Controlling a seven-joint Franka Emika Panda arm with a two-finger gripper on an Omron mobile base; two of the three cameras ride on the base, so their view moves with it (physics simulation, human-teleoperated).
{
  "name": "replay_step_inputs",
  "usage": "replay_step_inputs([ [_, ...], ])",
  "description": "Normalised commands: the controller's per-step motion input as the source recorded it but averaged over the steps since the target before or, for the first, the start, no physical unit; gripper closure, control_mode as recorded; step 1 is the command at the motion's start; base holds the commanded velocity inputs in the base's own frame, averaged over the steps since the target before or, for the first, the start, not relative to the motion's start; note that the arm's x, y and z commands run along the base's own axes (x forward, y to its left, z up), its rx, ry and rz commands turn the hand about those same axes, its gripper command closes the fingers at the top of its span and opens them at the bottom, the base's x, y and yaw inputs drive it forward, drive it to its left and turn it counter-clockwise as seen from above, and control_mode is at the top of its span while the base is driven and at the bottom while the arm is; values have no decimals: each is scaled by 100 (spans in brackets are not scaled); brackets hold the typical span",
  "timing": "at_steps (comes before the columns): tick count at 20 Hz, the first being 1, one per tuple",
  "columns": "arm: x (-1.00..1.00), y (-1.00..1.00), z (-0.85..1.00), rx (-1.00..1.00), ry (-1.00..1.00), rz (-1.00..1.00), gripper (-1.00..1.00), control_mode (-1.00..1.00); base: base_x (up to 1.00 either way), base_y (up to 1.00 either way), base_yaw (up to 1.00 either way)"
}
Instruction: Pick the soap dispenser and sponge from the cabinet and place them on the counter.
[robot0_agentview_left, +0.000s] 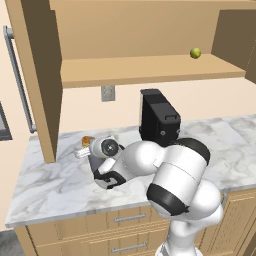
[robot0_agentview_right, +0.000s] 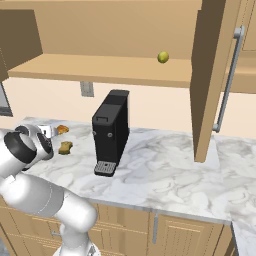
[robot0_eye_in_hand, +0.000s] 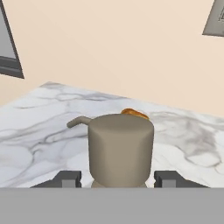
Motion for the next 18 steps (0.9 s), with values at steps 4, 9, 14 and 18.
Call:
replay_step_inputs([
  [4,-3,0,0,0,0,0,100,-100,0,0,0],
  [9,-2,-1,-1,0,0,0,100,-100,0,0,0],
  [14,0,0,0,0,-1,0,100,-100,0,0,0],
  [18,0,0,0,0,0,0,100,-100,0,0,0],
])
